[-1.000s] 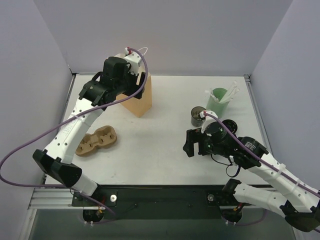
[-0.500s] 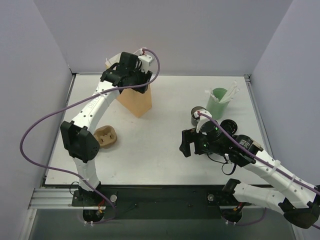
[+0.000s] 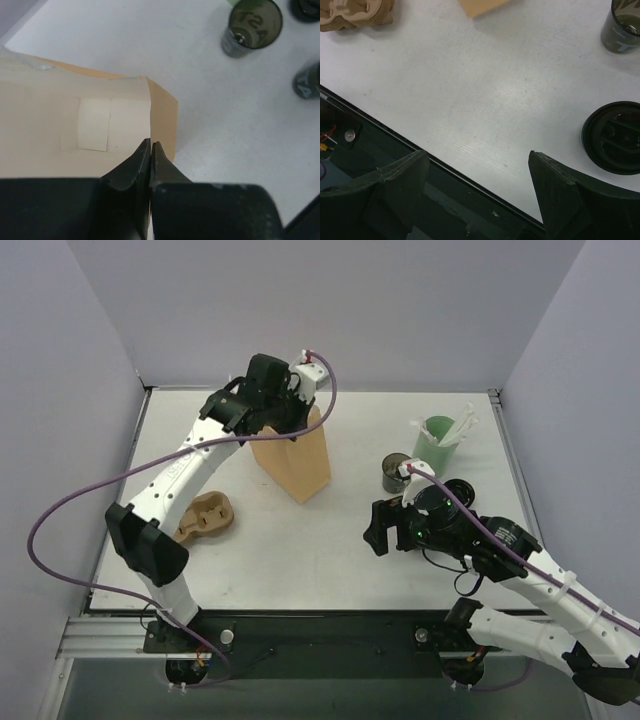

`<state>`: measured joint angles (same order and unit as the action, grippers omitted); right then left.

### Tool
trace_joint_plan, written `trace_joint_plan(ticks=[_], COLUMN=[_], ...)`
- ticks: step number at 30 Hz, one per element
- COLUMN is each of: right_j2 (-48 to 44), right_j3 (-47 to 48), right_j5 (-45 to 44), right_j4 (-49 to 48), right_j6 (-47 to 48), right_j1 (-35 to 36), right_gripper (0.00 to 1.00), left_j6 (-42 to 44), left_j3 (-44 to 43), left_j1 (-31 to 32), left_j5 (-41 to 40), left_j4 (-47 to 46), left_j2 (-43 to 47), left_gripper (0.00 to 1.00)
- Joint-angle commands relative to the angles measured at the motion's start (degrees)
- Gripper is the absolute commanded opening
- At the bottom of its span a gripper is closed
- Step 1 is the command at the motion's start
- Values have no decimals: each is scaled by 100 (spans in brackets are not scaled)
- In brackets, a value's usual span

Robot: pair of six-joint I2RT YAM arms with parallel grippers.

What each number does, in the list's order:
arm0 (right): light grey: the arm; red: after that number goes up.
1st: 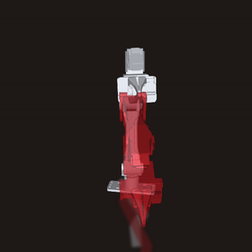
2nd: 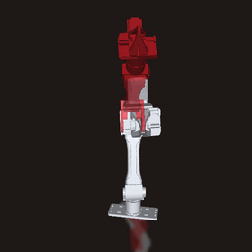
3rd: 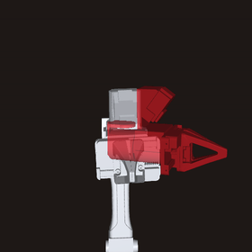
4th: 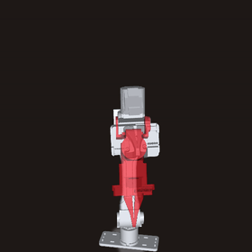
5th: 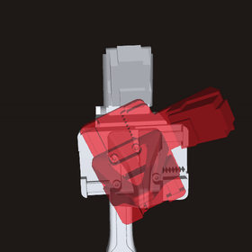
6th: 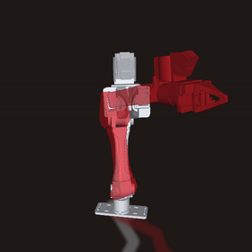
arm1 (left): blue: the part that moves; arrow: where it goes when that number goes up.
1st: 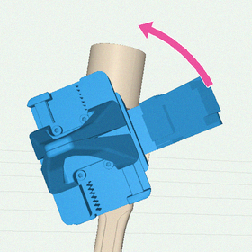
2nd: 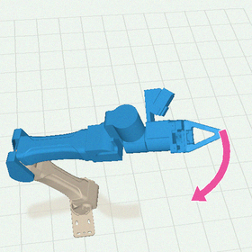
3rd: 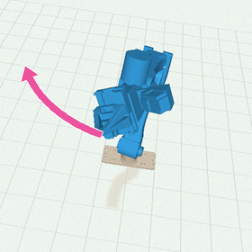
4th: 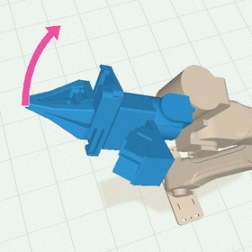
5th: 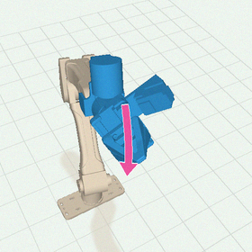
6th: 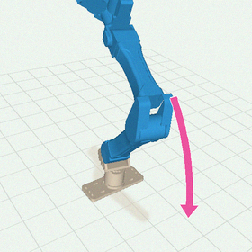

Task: Pack the takeout coffee

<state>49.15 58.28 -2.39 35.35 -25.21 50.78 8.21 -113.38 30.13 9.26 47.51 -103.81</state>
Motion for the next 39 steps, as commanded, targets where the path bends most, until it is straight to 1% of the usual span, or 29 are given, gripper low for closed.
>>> trace_joint_plan(ticks=[1, 2, 4, 5, 6, 7, 8, 9, 12, 14, 15, 16, 18, 22, 23, 24, 27, 28, 30, 33, 36, 37, 39], right_j2=[-195, -212, -230, -247, -274, -344, -414, -484, -722, -862, -898, -915, -924, -889, -880, -889, -924, -933, -959, -1003, -933, -907, -863], right_j3=[131, 140, 140, 122, 96, 9, -44, -106, -282, -361, -379, -388, -388, -370, -370, -370, -405, -423, -397, -388, -353, -300, -274], right_j5=[-191, -244, -358, -384, -446, -455, -446, -429, -438, -429, -429, -429, -420, -306, -288, -262, -218, -209, -209, -191, -113, -95, 19], right_j4=[94, 112, 217, 252, 296, 349, 358, 358, 358, 358, 358, 358, 358, 358, 358, 358, 358, 367, 419, 437, 498, 516, 560], right_j6=[104, 104, 113, 113, 96, 35, -18, -71, -247, -309, -318, -326, -362, -432, -432, -458, -450, -467, -476, -485, -476, -511, -537], right_j1=[37, 37, 28, 28, 28, 19, 28, 19, 28, 28, 28, 28, 28, 28, 28, 28, 37, 37, 37, 37, 37, 37, 37], right_gripper=[83, 84, 84, 84, 84, 84, 84, 84, 84, 83, 84, 84, 84, 84, 84, 83, 83, 84, 84, 84, 84, 84, 83], left_j6=[172, 172, 103, 59, 15, -47, -82, -126, -214, -232, -301, -328, -451, -688, -758, -1012, -1372, -1470, -1724, -2005, -2463, -2569, -2762], left_j3=[1068, 1334, 1747, 2184, 2380, 2574, 2854, 2979, 3190, 3208, 3200, 3191, 3147, 2954, 2884, 2822, 2550, 2462, 2409, 2207, 1917, 1856, 1811], left_j1=[730, 1044, 1275, 1441, 1547, 1636, 1758, 1803, 1821, 1812, 1812, 1821, 1821, 1812, 1812, 1821, 1812, 1804, 1803, 1803, 1795, 1803, 1751], left_j5=[-2, -98, -135, -117, -74, 5, -3, -3, 50, -55, -108, -169, -406, -881, -1056, -1379, -1593, -1611, -1498, -1523, -2338, -2828, -3253], left_j4=[180, 145, 127, 58, 31, 13, -39, -66, -5, 100, 118, 162, 241, 277, 277, 268, 268, 233, 189, 206, 539, 601, 776], left_j2=[1195, 1370, 1898, 2091, 2458, 2645, 2812, 3101, 3428, 3516, 3525, 3534, 3596, 3815, 3876, 3912, 4052, 4096, 4228, 4308, 4352, 4413, 4483], left_gripper=[4, 3, 2, 2, 2, 3, 5, 7, 10, 15, 33, 45, 55, 62, 63, 65, 74, 78, 84, 84, 83, 83, 82])
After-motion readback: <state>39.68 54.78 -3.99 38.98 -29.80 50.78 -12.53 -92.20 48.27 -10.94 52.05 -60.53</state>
